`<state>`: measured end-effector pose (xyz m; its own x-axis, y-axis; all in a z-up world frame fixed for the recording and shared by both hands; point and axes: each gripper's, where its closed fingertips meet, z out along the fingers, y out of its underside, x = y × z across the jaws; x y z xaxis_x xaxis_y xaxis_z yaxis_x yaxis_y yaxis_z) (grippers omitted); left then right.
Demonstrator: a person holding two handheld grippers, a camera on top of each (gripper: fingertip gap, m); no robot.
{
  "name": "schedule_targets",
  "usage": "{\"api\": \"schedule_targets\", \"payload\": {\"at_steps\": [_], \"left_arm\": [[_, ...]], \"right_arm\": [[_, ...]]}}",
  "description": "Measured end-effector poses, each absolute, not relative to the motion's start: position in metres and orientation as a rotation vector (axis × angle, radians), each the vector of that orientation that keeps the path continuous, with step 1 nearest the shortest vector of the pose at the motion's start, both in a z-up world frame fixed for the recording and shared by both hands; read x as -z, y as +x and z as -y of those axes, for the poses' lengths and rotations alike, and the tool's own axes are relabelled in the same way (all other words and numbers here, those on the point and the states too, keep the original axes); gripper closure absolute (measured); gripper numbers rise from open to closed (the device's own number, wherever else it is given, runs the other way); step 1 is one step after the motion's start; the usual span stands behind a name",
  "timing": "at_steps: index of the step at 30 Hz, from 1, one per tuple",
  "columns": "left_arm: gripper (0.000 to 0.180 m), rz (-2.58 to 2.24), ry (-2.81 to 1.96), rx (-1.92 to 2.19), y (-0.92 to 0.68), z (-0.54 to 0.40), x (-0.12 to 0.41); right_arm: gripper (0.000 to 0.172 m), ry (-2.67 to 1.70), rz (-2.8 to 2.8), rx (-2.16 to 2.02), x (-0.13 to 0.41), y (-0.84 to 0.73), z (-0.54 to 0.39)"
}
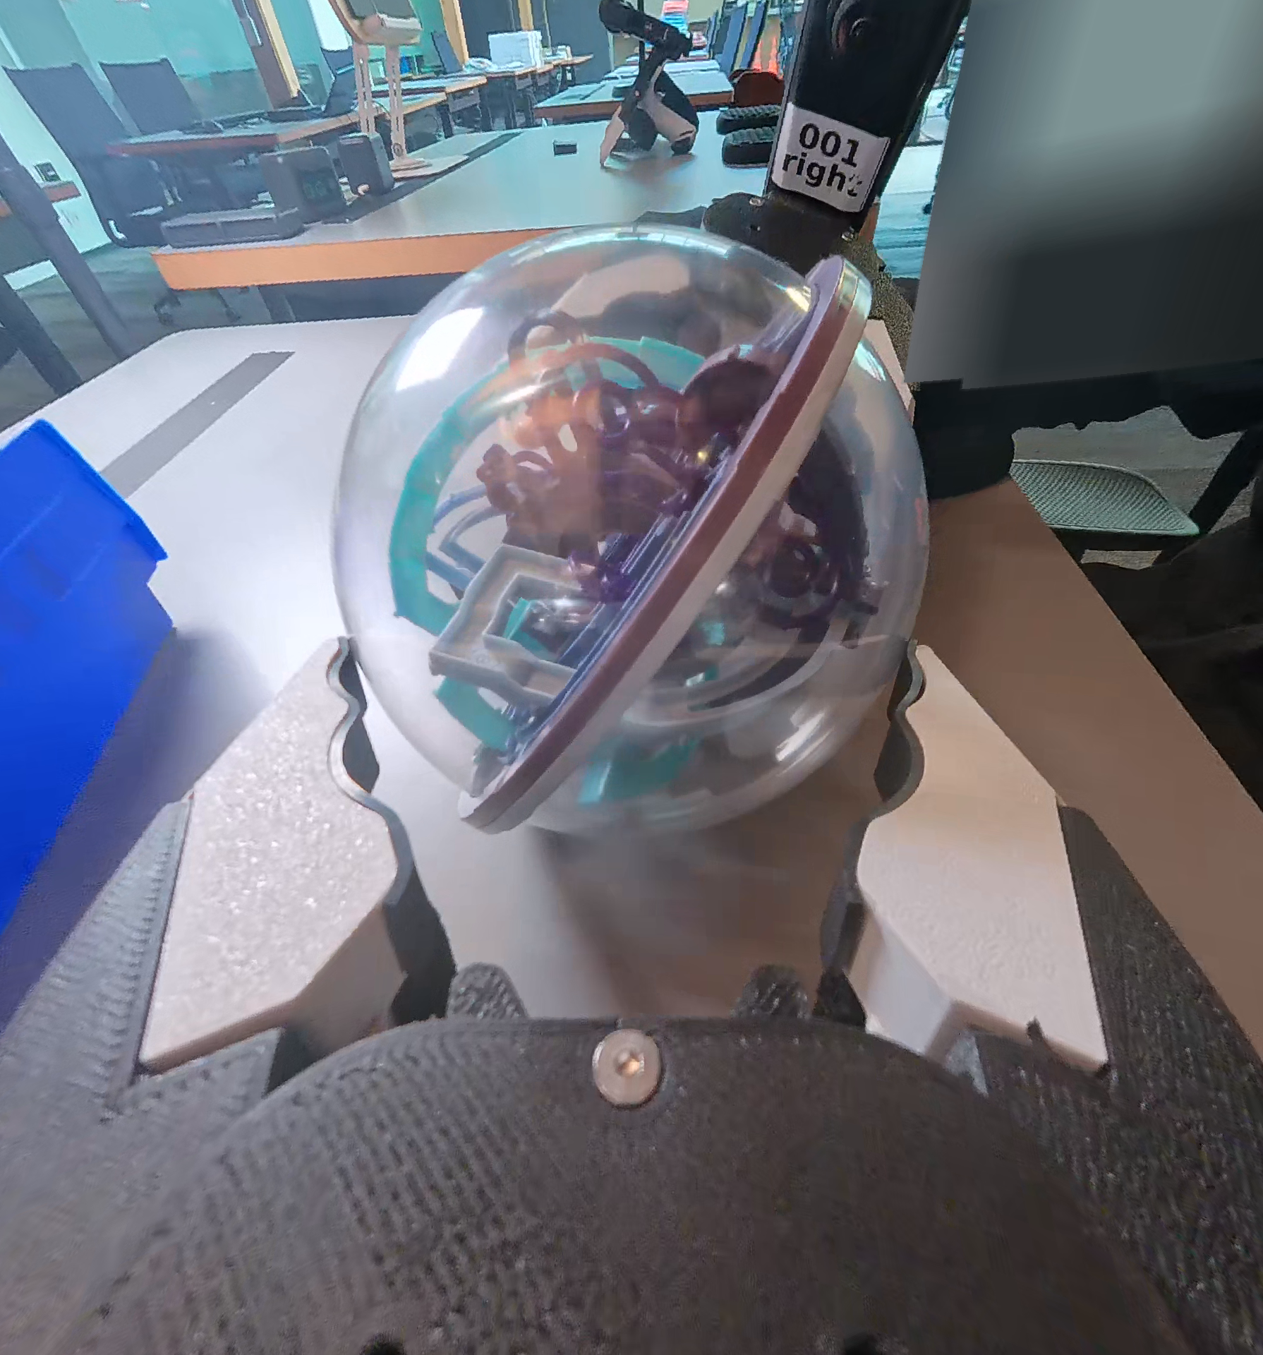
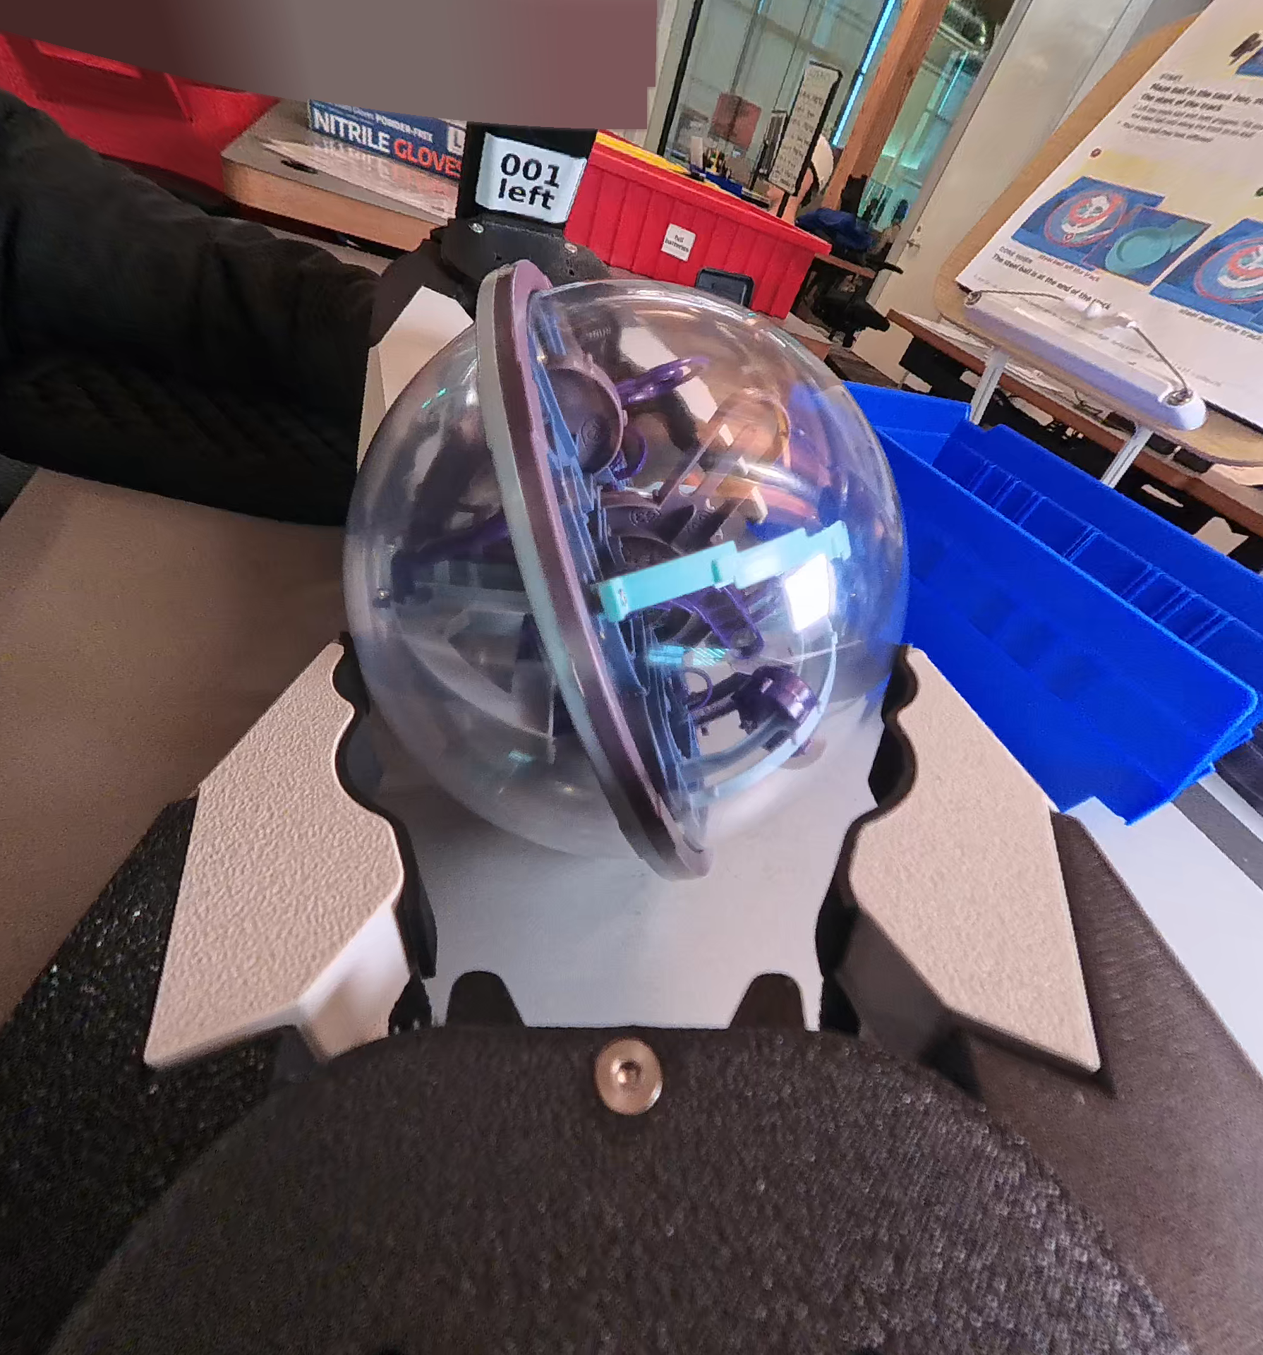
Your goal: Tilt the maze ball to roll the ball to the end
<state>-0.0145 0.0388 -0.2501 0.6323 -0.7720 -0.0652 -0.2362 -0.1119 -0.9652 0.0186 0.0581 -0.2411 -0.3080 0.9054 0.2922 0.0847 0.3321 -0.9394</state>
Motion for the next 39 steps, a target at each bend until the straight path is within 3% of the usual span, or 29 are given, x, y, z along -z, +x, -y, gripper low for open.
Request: {"api": "schedule_targets", "payload": {"at_steps": [39], "left_arm": [[0.044,-0.912,-1.561,0.439,-0.0116,-0.0344,0.2425]], "right_arm": [[0.035,-0.854,1.699,-0.987,0.2497,0.0217,-0.0573]]}}
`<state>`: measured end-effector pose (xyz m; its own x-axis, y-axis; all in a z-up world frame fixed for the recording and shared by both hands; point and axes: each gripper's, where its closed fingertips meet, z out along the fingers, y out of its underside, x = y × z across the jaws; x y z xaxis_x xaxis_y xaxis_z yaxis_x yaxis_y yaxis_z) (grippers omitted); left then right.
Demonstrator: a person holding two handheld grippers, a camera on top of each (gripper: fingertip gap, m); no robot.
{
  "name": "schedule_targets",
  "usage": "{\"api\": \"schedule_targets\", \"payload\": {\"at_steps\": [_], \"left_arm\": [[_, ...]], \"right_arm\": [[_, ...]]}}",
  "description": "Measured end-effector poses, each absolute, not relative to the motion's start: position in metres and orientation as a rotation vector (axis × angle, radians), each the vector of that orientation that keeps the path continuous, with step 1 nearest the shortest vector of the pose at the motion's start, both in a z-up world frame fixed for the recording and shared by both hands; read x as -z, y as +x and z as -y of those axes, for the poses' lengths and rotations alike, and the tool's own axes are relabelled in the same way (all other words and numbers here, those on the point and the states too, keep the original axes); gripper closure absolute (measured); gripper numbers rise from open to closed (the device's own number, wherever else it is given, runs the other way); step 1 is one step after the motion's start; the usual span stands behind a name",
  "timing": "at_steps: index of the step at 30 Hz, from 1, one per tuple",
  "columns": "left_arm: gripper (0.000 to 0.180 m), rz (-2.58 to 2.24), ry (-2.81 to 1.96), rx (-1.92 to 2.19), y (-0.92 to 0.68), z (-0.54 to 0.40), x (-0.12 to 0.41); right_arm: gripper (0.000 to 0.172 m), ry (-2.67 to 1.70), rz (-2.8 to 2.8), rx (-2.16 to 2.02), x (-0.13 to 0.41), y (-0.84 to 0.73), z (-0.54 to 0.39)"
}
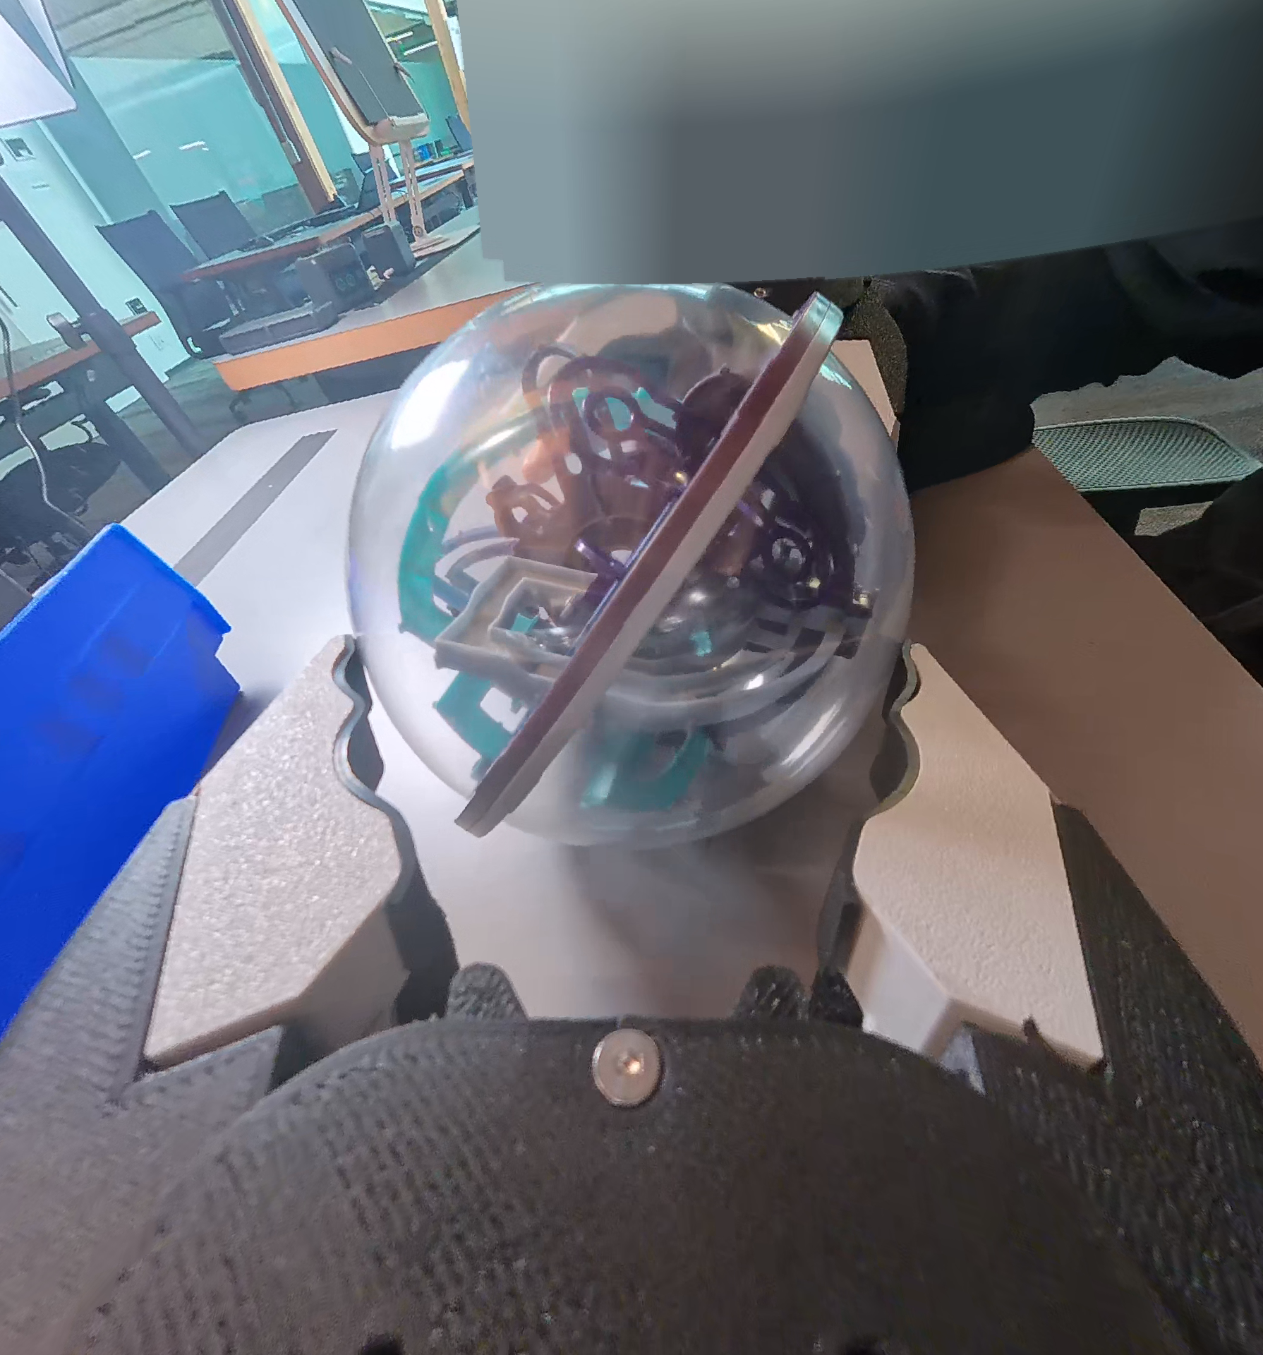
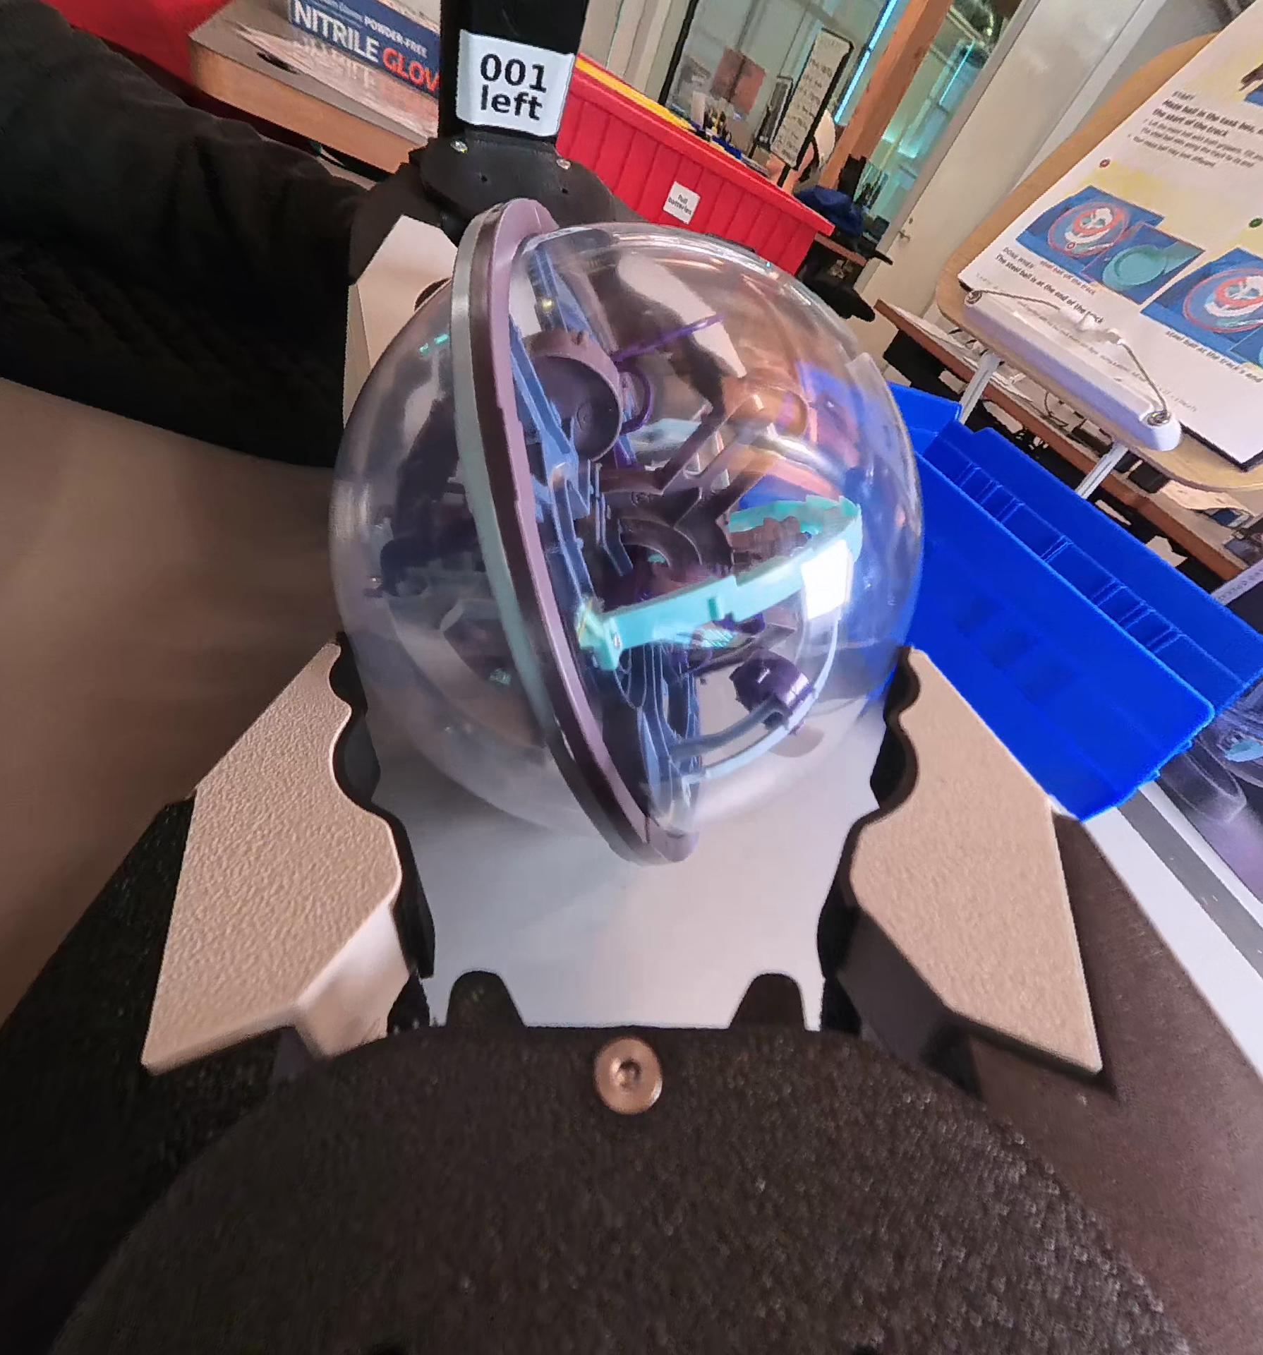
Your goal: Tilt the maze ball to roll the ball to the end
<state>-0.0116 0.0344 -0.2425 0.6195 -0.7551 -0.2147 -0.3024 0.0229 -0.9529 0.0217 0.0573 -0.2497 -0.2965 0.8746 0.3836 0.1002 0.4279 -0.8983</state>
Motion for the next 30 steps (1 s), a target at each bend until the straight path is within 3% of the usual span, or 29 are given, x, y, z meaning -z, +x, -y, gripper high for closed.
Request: {"api": "schedule_targets", "payload": {"at_steps": [24,30], "left_arm": [[0.047,-0.883,-1.630,0.629,-0.025,-0.028,0.257],[0.048,-0.901,-1.631,0.675,-0.030,-0.030,0.259]], "right_arm": [[0.042,-0.900,1.630,-1.189,0.233,0.021,-0.052],[0.031,-0.900,1.844,-1.252,0.252,0.022,-0.067]]}}
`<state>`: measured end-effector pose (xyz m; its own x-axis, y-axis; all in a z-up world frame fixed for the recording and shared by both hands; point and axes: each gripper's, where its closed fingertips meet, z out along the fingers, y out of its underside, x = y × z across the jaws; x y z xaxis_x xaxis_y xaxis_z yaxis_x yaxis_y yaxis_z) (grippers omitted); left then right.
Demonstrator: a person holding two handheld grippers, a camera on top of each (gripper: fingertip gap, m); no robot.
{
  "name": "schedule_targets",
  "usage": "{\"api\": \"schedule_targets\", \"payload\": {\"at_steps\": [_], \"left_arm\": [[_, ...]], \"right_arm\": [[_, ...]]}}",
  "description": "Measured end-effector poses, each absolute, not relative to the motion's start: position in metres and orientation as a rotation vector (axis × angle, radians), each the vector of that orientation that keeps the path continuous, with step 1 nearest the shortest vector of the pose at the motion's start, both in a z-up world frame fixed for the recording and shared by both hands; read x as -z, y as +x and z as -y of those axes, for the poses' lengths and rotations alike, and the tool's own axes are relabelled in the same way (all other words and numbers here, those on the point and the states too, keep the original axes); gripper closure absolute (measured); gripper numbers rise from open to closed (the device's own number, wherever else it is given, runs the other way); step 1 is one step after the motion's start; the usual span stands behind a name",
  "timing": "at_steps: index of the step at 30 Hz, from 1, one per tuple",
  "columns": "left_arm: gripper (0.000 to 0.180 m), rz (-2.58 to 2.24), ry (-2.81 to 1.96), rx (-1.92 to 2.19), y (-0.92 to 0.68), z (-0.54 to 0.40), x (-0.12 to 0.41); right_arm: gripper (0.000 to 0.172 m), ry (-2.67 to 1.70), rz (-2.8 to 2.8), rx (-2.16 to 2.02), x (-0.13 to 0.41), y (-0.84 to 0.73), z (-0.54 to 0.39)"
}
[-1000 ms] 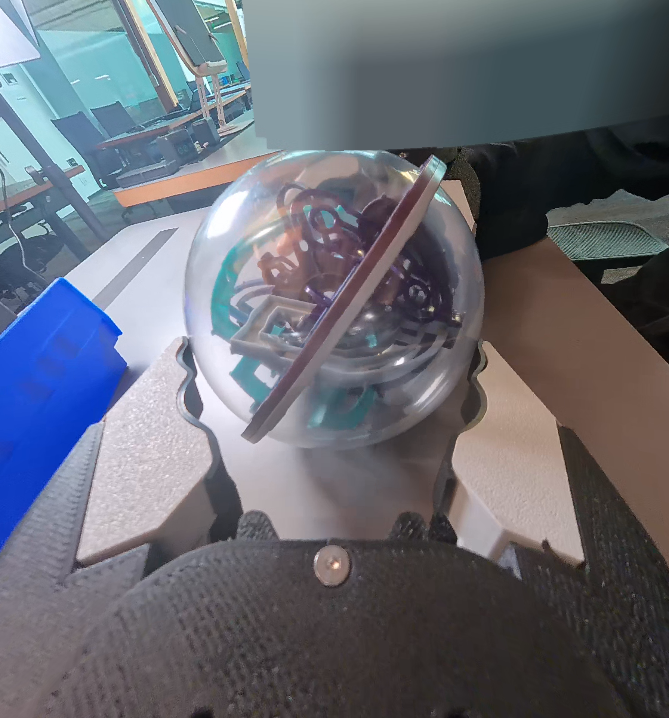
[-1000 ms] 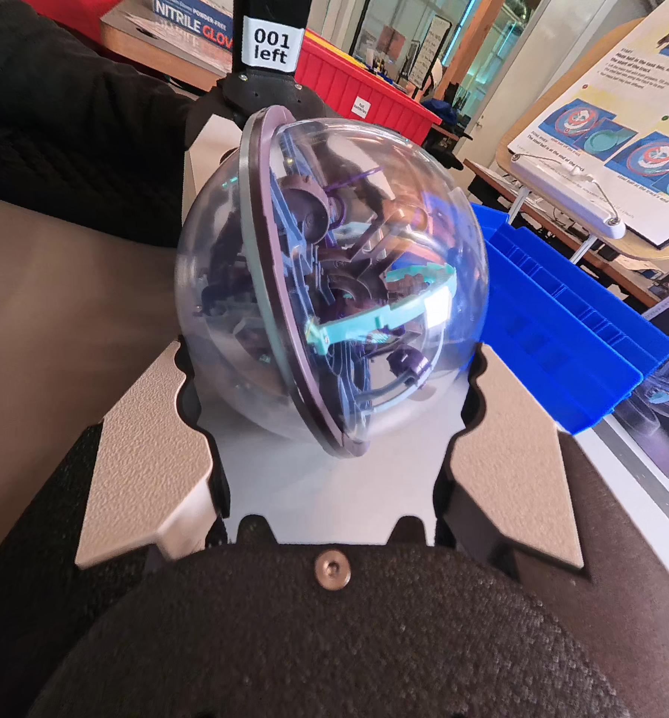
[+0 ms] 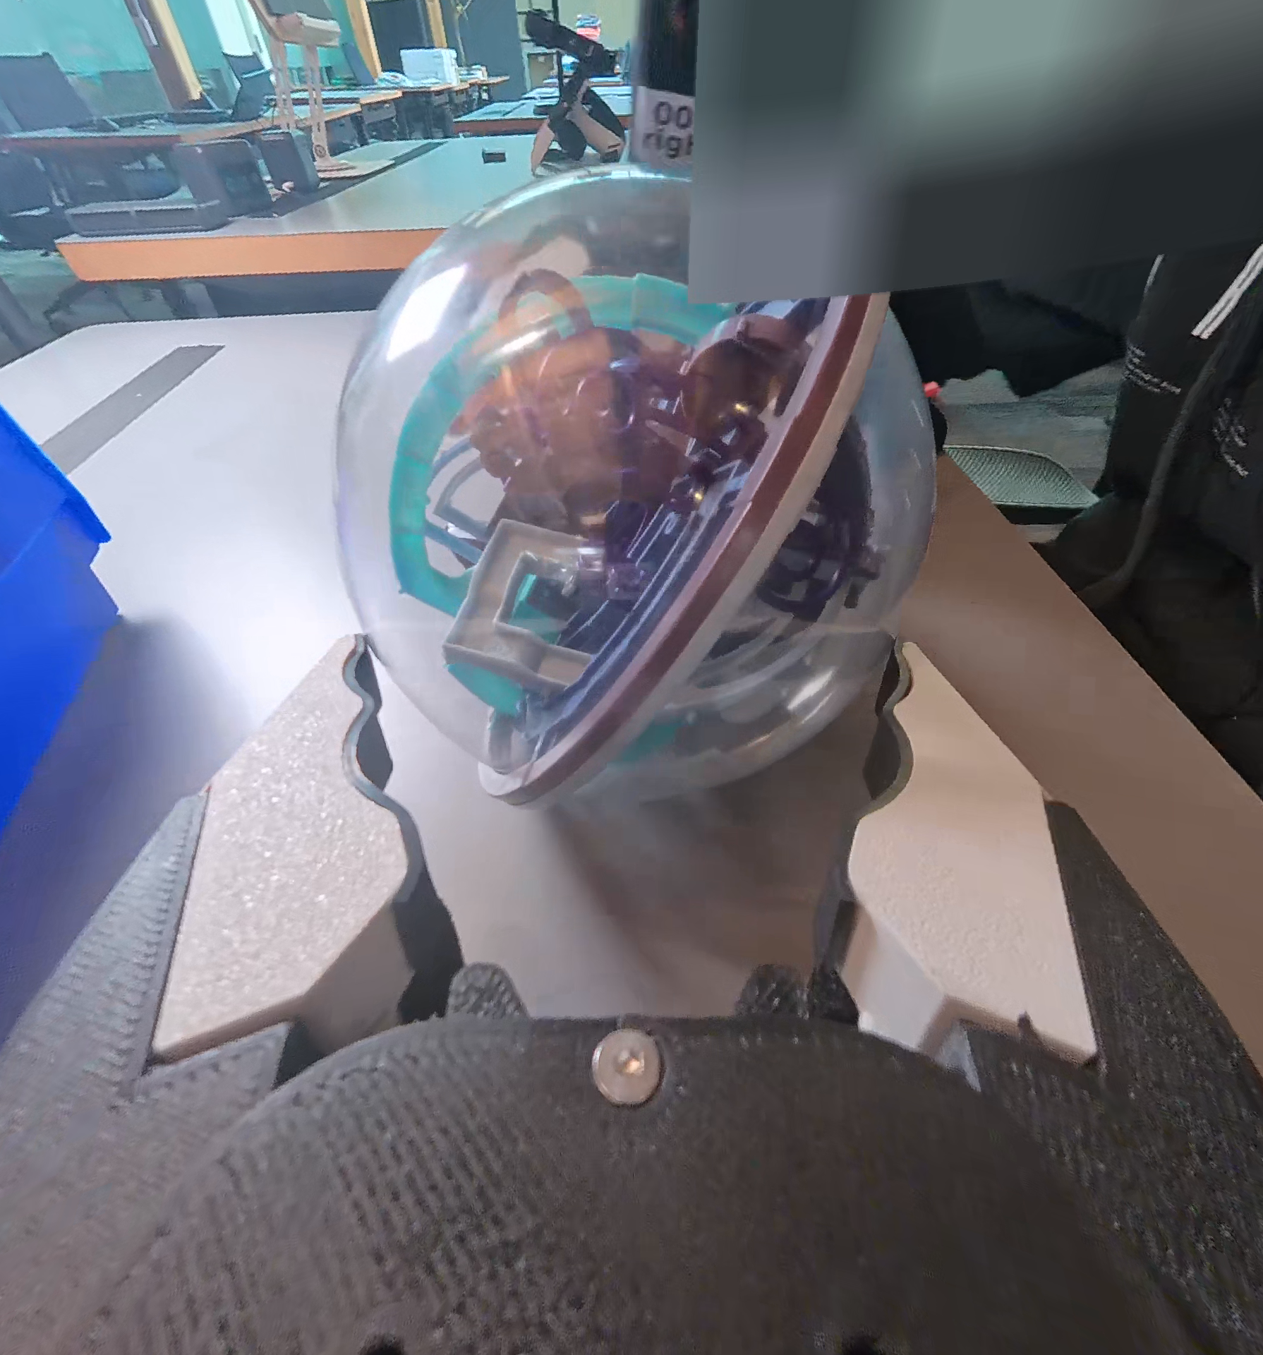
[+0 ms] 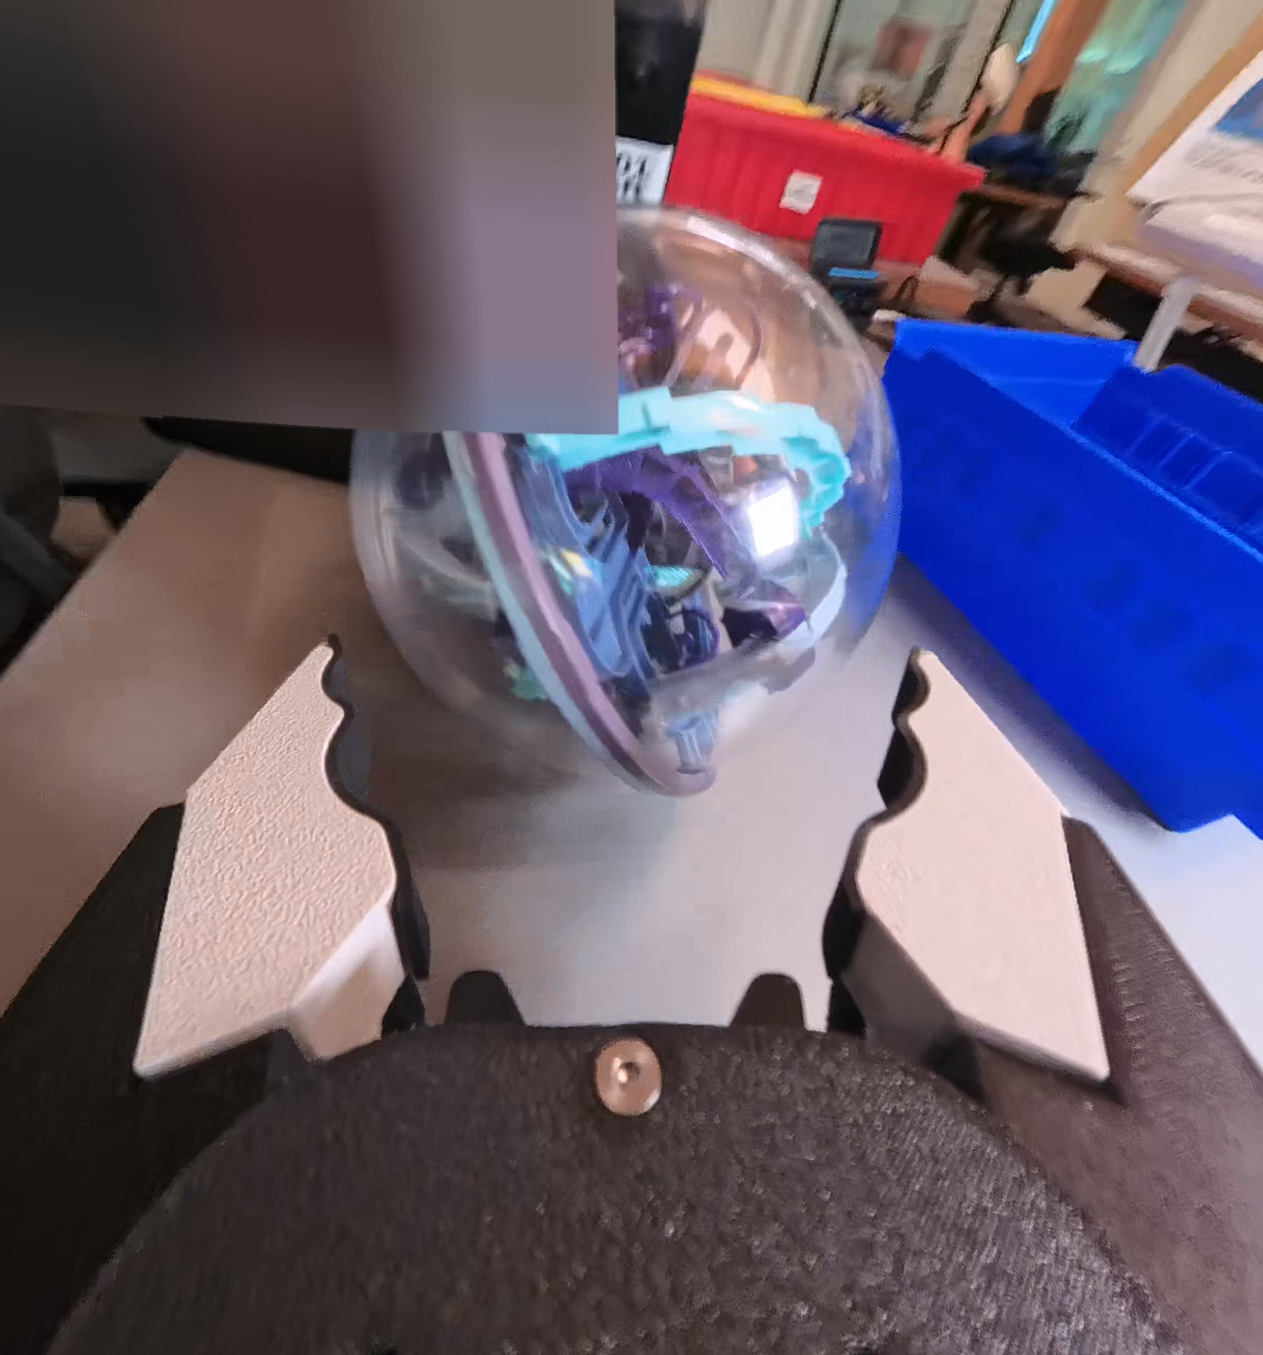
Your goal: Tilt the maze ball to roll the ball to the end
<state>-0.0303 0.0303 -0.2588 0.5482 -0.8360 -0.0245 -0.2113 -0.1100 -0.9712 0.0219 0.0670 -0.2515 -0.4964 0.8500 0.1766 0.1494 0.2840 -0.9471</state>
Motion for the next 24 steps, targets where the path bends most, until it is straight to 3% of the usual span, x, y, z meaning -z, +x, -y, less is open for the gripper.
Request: {"api": "schedule_targets", "payload": {"at_steps": [10,20,24], "left_arm": [[0.051,-1.019,-1.647,0.738,-0.030,-0.040,0.267],[0.070,-0.974,-1.777,0.727,-0.042,-0.039,0.280],[0.062,-0.849,-1.768,0.781,-0.049,-0.037,0.267]], "right_arm": [[0.033,-0.849,1.874,-1.376,0.253,0.008,-0.065],[0.033,-0.901,1.797,-1.329,0.247,0.007,-0.071],[0.033,-0.932,1.787,-1.345,0.248,0.006,-0.073]]}}
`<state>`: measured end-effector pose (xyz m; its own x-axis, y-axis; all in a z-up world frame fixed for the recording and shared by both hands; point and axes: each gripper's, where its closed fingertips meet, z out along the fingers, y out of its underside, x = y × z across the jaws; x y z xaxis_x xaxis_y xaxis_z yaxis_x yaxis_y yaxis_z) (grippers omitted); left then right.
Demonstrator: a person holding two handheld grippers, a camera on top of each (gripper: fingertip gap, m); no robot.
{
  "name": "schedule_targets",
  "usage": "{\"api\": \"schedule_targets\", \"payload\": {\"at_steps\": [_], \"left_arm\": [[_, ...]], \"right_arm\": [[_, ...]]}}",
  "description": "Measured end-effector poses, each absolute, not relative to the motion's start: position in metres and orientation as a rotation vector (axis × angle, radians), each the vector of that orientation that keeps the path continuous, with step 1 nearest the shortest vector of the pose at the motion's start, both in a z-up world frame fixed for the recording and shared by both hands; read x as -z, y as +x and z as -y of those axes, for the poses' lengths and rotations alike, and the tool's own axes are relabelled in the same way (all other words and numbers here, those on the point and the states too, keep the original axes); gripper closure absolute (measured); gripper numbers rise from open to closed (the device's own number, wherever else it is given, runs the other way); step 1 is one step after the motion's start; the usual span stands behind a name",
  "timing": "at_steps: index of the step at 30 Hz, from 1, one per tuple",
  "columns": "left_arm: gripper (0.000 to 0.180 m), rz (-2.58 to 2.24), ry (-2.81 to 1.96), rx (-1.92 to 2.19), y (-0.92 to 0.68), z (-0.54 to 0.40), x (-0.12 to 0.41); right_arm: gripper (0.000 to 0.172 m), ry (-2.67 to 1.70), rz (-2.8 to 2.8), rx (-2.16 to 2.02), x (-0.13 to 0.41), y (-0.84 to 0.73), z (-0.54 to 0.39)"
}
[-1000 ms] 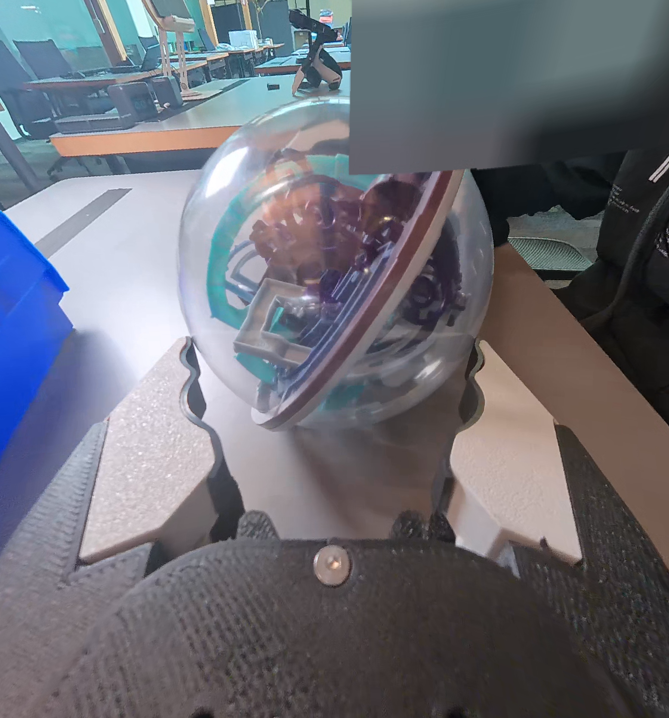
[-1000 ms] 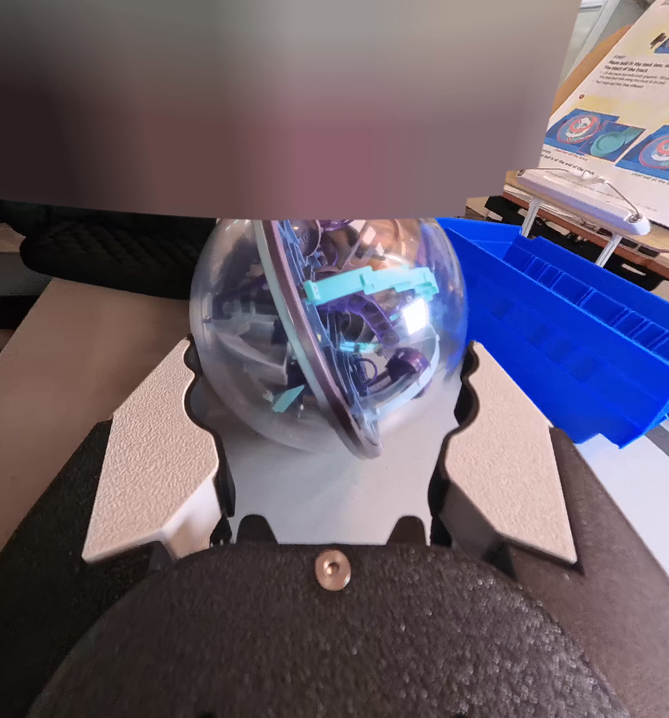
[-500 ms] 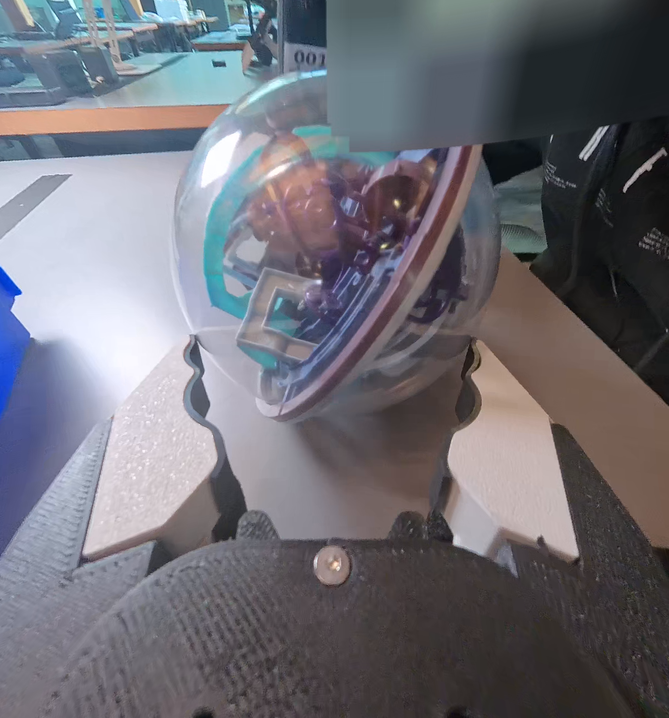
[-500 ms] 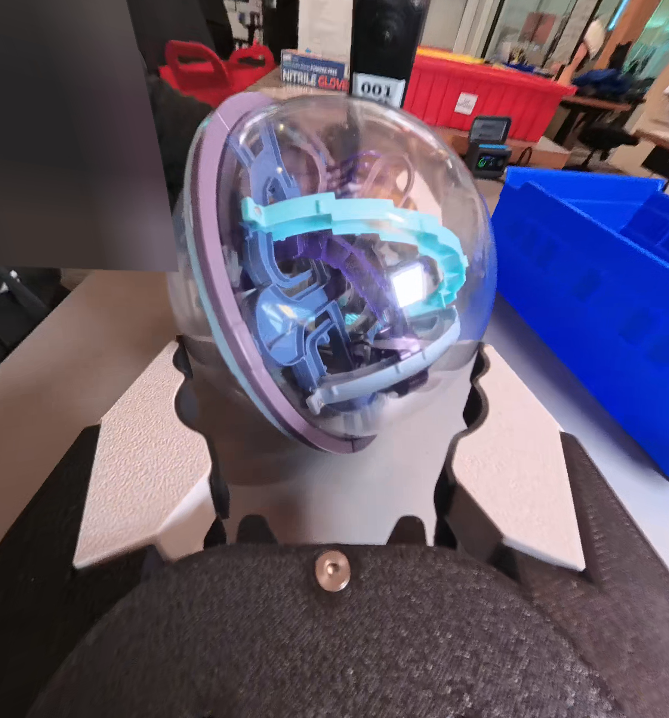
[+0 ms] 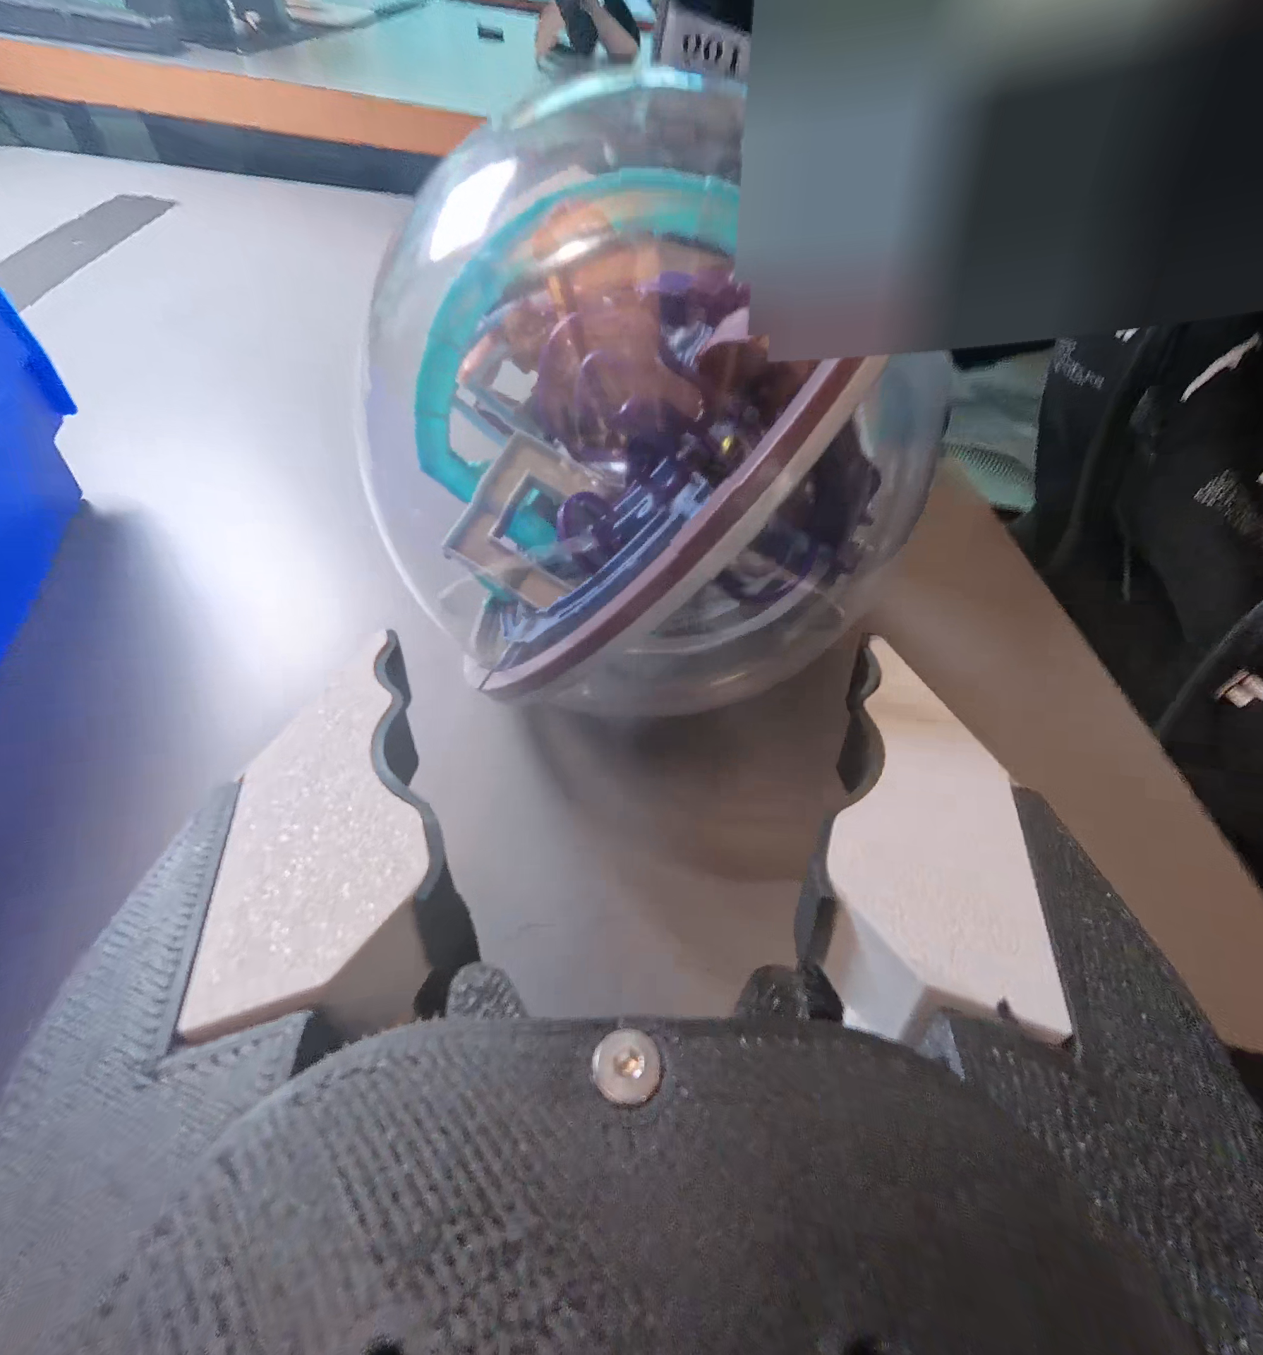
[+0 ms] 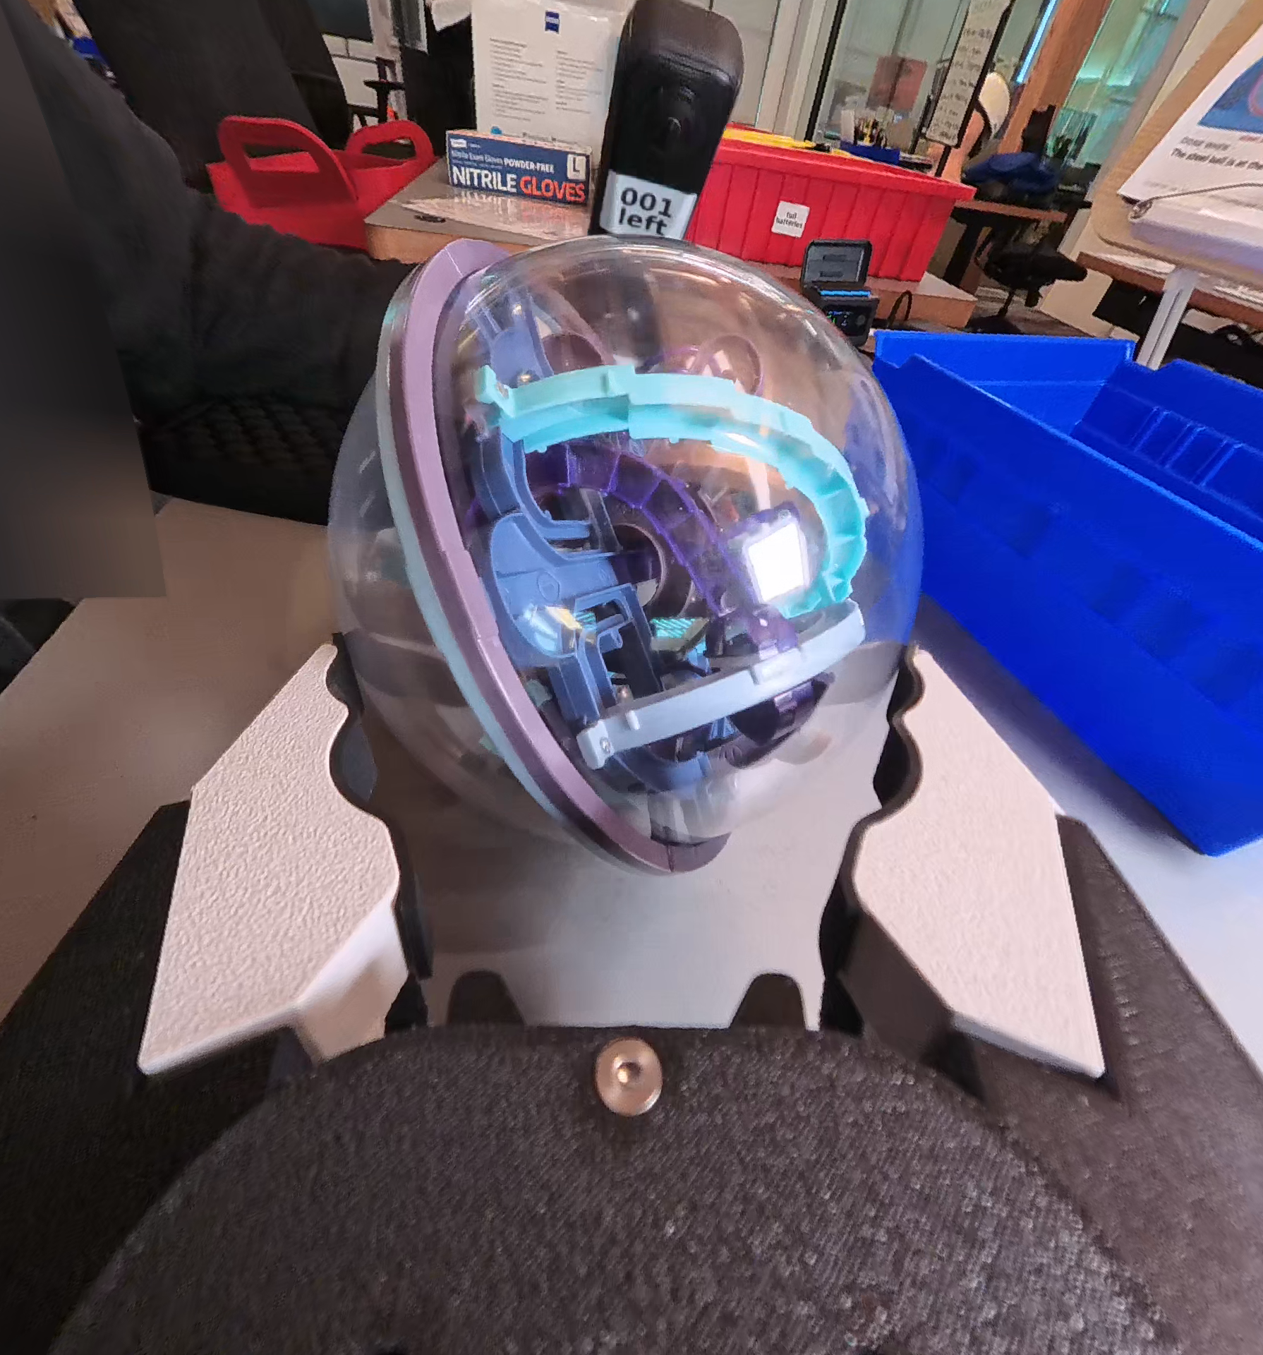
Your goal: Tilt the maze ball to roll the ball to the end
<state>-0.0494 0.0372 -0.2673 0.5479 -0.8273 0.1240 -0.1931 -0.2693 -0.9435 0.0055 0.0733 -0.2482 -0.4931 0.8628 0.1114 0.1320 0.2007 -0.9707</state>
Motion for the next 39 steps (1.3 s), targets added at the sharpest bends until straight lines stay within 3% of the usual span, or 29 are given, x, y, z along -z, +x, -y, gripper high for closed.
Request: {"api": "schedule_targets", "payload": {"at_steps": [7,11,39], "left_arm": [[0.030,-0.669,-1.723,0.787,-0.033,-0.049,0.248],[0.042,-0.616,-1.745,0.784,-0.039,-0.061,0.251],[0.043,-0.501,-1.733,1.100,-0.052,-0.060,0.251]], "right_arm": [[0.033,-1.081,1.728,-1.390,0.247,-0.005,-0.084],[0.034,-1.112,1.709,-1.371,0.245,-0.008,-0.084],[0.043,-1.156,1.678,-1.466,0.243,-0.012,-0.087]]}}
